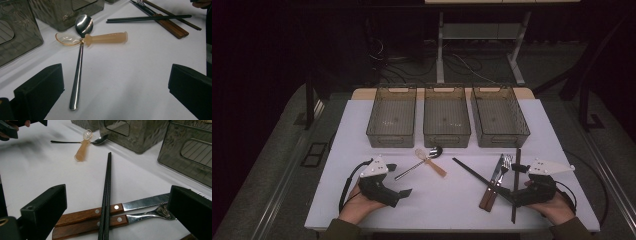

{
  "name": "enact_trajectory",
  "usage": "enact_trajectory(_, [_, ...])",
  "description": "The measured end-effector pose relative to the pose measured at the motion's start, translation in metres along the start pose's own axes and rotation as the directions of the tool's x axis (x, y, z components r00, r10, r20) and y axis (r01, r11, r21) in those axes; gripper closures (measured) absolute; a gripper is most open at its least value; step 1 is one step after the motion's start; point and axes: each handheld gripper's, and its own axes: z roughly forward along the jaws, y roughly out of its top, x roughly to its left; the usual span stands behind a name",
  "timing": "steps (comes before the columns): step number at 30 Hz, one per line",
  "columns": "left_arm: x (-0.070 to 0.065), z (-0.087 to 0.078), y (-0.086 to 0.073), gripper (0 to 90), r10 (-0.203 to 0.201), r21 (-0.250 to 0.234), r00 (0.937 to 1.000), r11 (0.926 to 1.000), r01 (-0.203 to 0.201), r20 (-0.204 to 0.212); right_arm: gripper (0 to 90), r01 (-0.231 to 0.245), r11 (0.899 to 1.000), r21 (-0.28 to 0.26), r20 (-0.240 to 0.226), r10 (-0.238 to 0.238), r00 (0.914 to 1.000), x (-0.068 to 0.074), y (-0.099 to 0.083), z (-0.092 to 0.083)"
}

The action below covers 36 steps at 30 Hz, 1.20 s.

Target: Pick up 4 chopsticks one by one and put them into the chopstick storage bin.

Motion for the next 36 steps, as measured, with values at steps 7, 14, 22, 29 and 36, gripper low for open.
enact_trajectory(7, [0.0,-0.0014,0.0,0.0,-0.003,-0.002,1.0,1.0,0.003,0.0,2.1,0.005,1.0,-0.001,-0.009,-0.005,0.9999,0.0022,0.0022,-0.0034])
enact_trajectory(14, [-0.0002,-0.0027,0.0,0.0,-0.004,-0.009,1.0,1.0,0.004,0.004,5.2,0.014,1.0,0.028,-0.02,-0.013,0.9997,0.0041,0.0051,-0.0034])
enact_trajectory(22, [-0.0012,-0.0029,-0.0007,0.0,-0.011,-0.014,0.9999,0.9998,0.011,0.004,20.2,-0.001,0.999,0.045,-0.033,0.003,0.9995,0.003,0.0064,-0.007])
enact_trajectory(29, [-0.0014,-0.006,-0.003,0.0,-0.018,-0.014,0.9998,0.9997,0.018,-0.001,34.0,-0.001,0.997,0.072,-0.053,0.005,0.9986,0.0007,0.0078,-0.0044])
enact_trajectory(36, [-0.0002,-0.0048,-0.0022,0.0,-0.027,-0.022,0.9996,0.9994,0.027,0.002,46.0,0.018,0.994,0.106,-0.057,-0.012,0.9983,0.0029,0.0064,-0.0079])
